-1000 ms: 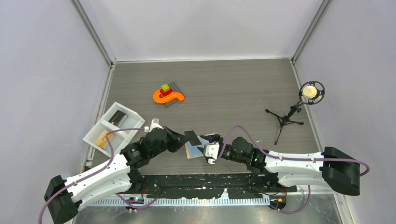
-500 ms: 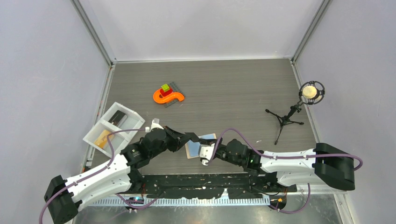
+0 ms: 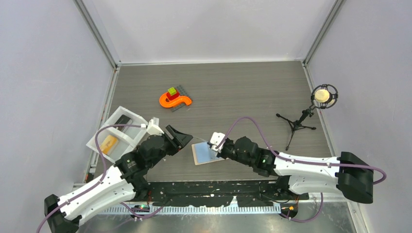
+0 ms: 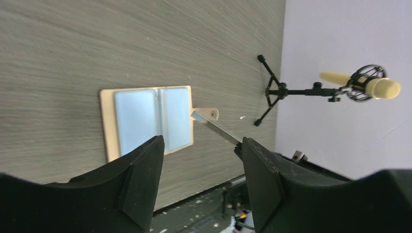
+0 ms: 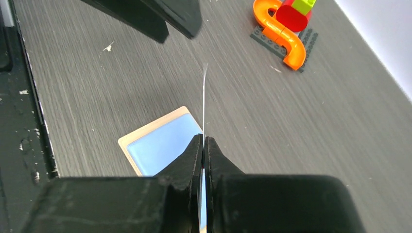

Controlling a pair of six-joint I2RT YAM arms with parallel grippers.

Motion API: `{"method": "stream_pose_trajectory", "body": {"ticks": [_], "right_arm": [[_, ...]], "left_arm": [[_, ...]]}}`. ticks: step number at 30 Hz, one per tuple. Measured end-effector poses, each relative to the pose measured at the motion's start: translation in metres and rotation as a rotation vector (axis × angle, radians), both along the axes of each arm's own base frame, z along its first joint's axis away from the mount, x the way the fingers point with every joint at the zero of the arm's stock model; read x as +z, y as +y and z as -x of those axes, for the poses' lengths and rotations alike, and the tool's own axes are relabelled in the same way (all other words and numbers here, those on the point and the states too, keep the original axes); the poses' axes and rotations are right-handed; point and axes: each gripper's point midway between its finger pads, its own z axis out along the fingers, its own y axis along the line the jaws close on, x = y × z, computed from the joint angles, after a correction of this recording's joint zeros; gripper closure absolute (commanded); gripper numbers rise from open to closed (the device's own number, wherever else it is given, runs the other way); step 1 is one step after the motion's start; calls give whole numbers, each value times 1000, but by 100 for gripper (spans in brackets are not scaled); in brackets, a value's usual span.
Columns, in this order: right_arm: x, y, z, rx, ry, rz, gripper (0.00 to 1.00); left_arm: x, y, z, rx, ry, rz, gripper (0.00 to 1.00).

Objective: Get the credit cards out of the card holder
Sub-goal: Place the credit card in the storage box.

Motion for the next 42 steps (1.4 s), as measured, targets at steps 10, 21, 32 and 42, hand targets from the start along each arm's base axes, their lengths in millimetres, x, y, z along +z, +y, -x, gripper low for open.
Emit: {"method": "stream_pose_trajectory", "body": {"ticks": [10,21,32,42], "right_arm": [[4,-22,-13,-22,311,-161,95],[29,-29,-13,28,660,-394,95],[81,-21,5,206,842,-604,95],[84,-20,14,256,914,-624,95]], "left_arm": [[15,11,6,-142,-208,-202,40],[27,-13,22,-329,-293,-178,41],[64,-35,27,-376,-348,-1,47],[73,-41,23,-363,-350,143,85]]}}
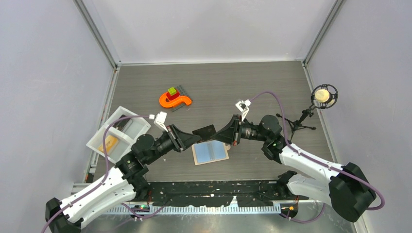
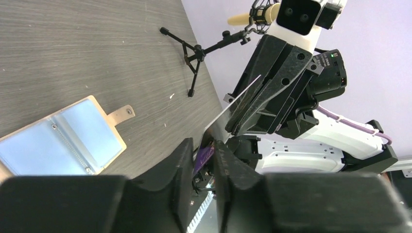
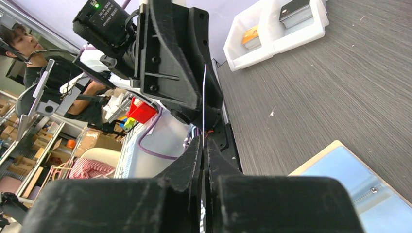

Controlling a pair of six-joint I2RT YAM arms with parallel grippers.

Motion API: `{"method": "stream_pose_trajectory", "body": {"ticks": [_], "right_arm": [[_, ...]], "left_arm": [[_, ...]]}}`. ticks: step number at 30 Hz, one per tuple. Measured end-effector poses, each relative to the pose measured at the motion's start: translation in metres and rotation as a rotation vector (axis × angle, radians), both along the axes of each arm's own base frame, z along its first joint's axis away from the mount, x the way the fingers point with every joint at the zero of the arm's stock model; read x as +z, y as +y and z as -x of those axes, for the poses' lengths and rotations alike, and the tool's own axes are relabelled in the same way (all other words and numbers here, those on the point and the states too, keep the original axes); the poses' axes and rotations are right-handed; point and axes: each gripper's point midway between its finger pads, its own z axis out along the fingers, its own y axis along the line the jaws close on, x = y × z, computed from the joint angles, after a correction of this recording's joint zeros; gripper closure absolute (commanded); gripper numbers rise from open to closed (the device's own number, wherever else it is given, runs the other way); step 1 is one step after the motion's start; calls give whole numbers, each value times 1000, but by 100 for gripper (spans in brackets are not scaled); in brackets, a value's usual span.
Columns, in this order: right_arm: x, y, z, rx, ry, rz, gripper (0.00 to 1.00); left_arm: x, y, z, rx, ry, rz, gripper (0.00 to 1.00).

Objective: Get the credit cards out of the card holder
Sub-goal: Place the credit card in the storage box.

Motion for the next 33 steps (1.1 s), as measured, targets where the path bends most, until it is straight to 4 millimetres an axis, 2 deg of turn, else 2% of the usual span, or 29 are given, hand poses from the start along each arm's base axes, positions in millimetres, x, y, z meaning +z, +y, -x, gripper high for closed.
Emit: {"method": "stream_pose_trajectory", "body": {"ticks": [2,3,6,8,10,11,12,13,20,22,27,31,33], "right_arm": [[-2,0,0,2,8,0,95],[-3,-1,-1,0,12,0,94],[-11,-1,-5,-10,48,12,88],[-12,-1,-7,-13,61,10,78],[-13,-1,-9,-17,68,8,64],[-13,-1,-10,-20,75,9,54],[-15,-2,-11,-25,78,11,49],[-16,-2,-12,-29,83,13,38],[-21,-9,-19,-98,74,31,4],[-19,-11,-20,-114,56,35,1],[-17,-18,-21,-156,14,52,5],[-21,-23,-25,-205,16,75,4],[-24,-27,-26,-231,15,85,5]], "left_arm": [[-2,0,-1,2,14,17,97],[-2,0,-1,2,18,21,100],[2,0,0,-6,18,40,100],[2,1,0,-2,21,42,100],[1,2,0,2,25,43,100],[2,3,0,3,24,44,100],[2,4,-1,8,23,45,100],[1,6,-3,20,25,41,100],[-10,35,-33,147,63,-36,100],[-10,50,-46,201,73,-66,100],[-6,105,-81,390,101,-157,100],[-7,147,-94,515,130,-214,100],[-8,176,-101,602,165,-242,100]]}}
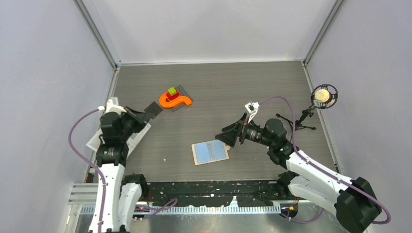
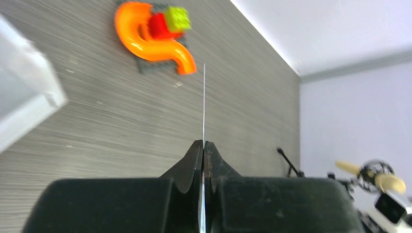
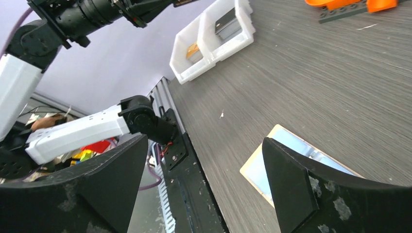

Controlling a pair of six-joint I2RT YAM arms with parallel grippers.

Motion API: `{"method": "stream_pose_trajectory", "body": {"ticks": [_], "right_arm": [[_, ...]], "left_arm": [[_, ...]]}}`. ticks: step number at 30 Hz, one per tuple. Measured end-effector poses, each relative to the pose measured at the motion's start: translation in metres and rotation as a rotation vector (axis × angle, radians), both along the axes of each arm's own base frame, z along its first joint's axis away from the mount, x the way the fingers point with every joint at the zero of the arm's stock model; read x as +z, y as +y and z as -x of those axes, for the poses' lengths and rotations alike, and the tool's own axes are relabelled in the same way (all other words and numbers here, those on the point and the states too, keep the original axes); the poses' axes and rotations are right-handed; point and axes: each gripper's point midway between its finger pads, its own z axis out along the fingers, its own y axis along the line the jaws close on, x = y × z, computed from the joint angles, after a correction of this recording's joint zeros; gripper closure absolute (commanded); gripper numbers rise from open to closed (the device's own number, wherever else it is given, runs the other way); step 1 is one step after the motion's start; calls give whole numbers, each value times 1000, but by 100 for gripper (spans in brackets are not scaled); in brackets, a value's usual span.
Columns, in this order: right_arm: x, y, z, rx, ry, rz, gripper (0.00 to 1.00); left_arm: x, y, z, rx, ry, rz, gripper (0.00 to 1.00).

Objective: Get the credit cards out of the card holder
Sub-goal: Place the credit card in the storage box.

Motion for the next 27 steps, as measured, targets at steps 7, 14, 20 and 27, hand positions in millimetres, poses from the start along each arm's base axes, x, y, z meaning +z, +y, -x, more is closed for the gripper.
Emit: {"method": "stream_pose_trajectory", "body": {"ticks": [7,14,20,27], "right_arm": [[-9,-9,-7,-76,8,42,5],[-19,-12,-5,-74,30,81,5],[-22,-13,-1,-65,39,92,4],[-15,-14,3,-58,16,79,5]], "left_arm": [[-13,88,-10,246,97,-39,100],[-40,148,-10,346,281,-78,100],[-56,174,-16,350,369,-84,100],[-82,181,-21,342,461,-49,100]]}}
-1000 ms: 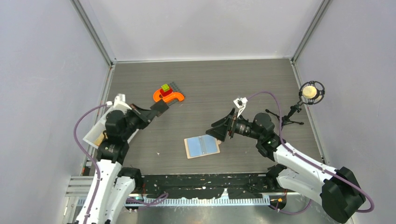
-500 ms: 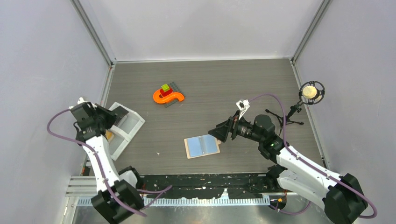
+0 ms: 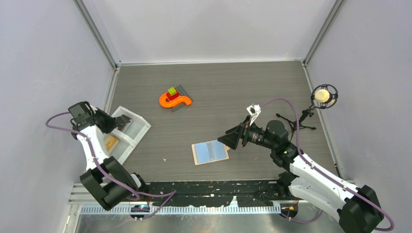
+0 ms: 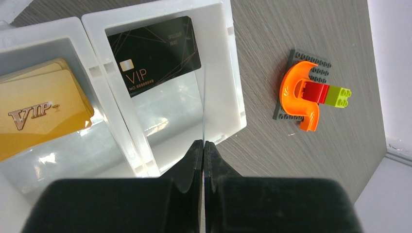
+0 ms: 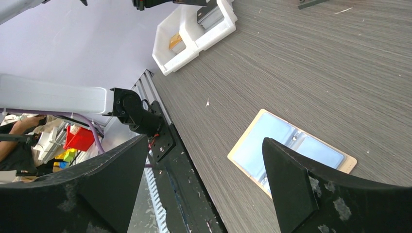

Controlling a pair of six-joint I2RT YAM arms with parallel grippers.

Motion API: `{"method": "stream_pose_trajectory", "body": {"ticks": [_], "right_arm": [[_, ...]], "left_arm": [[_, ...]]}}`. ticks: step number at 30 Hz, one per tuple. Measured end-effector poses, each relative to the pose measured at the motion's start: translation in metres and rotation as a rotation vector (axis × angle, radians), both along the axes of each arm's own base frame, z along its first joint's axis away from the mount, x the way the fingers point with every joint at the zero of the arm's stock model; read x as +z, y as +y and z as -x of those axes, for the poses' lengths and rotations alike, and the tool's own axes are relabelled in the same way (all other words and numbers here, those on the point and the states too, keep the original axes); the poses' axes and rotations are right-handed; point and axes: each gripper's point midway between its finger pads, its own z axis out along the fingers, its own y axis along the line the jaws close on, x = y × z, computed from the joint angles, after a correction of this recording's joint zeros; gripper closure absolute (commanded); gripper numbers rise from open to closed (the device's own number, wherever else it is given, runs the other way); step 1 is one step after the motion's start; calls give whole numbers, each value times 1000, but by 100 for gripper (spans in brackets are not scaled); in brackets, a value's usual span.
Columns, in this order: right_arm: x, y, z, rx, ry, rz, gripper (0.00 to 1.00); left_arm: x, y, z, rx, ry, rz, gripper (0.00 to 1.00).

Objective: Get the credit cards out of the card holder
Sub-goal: Place the credit card in the storage box.

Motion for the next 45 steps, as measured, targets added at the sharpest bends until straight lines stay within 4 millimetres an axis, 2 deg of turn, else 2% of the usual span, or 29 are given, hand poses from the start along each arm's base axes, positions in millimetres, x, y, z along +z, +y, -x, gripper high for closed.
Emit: {"method": "stream_pose_trajectory", "body": {"ticks": [10,17,28,35,45], "right_arm": [[10,-4,4,3,-52,-10,5],[6,-4,5,3,-40,-1,5],[0,-5,6,4,-21,11,5],[-3,-6,8,4,-9,19,5],[-4,-6,8,4,0,21,5]], "left_arm": [[-18,17,-11,27,69,6,100],[-31,24,-17,34,90,15,97],[-41,33,-21,55,110,9,95],[-42,36,-22,63,114,0,99],[-33,42,-32,78,62,-16,99]]}}
